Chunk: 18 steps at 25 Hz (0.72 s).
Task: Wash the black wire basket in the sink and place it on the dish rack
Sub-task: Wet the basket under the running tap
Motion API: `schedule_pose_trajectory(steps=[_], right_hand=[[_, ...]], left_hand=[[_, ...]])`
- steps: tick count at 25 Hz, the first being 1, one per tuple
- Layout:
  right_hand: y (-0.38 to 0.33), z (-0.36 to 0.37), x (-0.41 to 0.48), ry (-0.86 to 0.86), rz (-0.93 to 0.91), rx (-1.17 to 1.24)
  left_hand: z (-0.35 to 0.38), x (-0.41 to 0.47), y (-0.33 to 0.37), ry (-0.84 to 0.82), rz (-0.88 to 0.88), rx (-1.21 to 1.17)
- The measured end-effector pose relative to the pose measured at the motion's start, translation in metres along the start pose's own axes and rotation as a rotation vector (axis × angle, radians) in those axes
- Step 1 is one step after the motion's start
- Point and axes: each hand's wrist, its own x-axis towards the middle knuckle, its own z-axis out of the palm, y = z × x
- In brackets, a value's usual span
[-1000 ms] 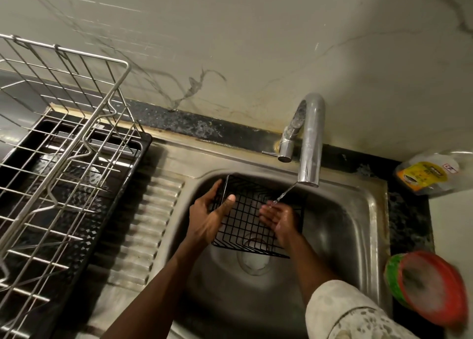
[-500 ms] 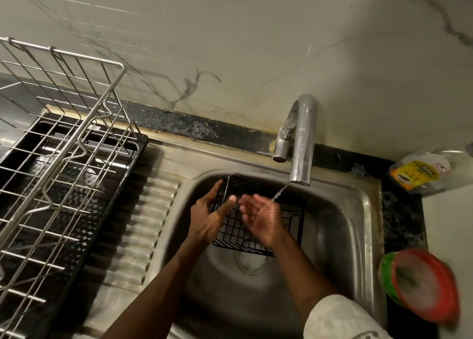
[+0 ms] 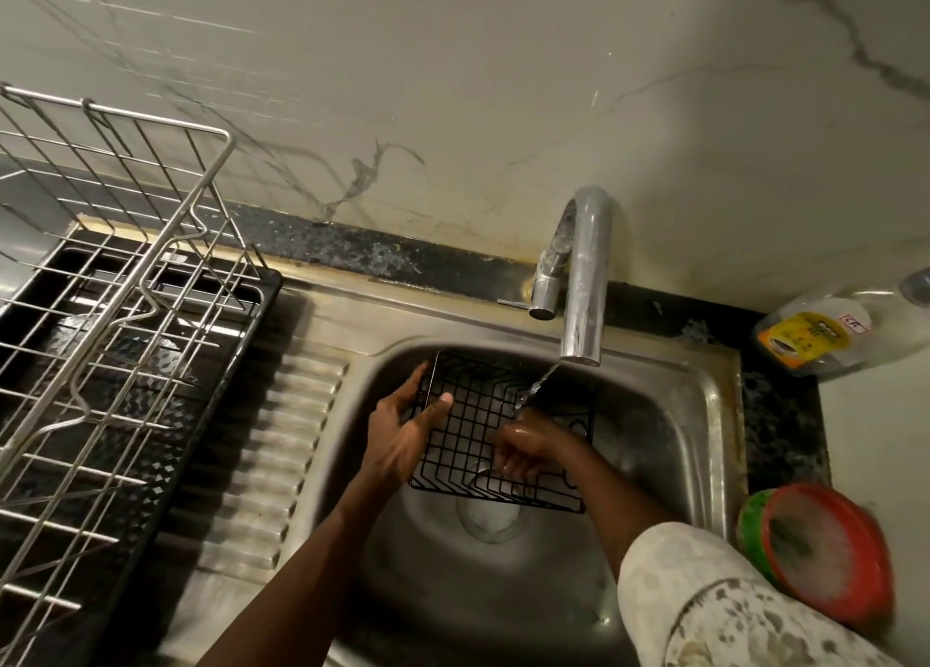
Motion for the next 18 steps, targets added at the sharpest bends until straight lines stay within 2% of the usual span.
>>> schedule_pose_trajectory(steps=[2, 3, 4, 5, 7, 10, 12, 15, 18], right_hand=[[-0.008, -0.002, 0.005, 0.178, -0.031, -0.111], [-0.011, -0.001, 0.007, 0.297, -0.057, -0.111], [-0.014, 0.000, 0.008, 0.388, -0.080, -0.005], [-0.019, 0.002, 0.007, 0.403, -0.083, 0.235], [-0.030, 0.006, -0.005, 0.294, -0.093, 0.742], [-0.037, 0.009, -0.030, 0.193, -0.130, 1.183], [-0.037, 0.008, -0.048, 0.200, -0.138, 1.266], [-0.031, 0.007, -0.062, 0.290, -0.199, 1.218], [-0.027, 0.004, -0.076, 0.375, -0.252, 1.218]], left_hand=[[-0.004, 0.004, 0.002, -0.041, -0.024, -0.022], [-0.005, 0.006, 0.003, -0.051, -0.069, -0.034], [-0.005, 0.010, 0.000, -0.064, -0.109, -0.042], [-0.003, 0.012, 0.000, -0.070, -0.163, 0.011], [0.000, 0.015, -0.006, -0.056, -0.187, 0.270], [0.007, 0.017, -0.018, -0.095, -0.123, 0.462], [0.011, 0.023, -0.023, -0.145, -0.161, 0.504], [0.014, 0.027, -0.014, -0.194, -0.205, 0.555], [0.016, 0.011, 0.011, -0.130, -0.216, 0.625]])
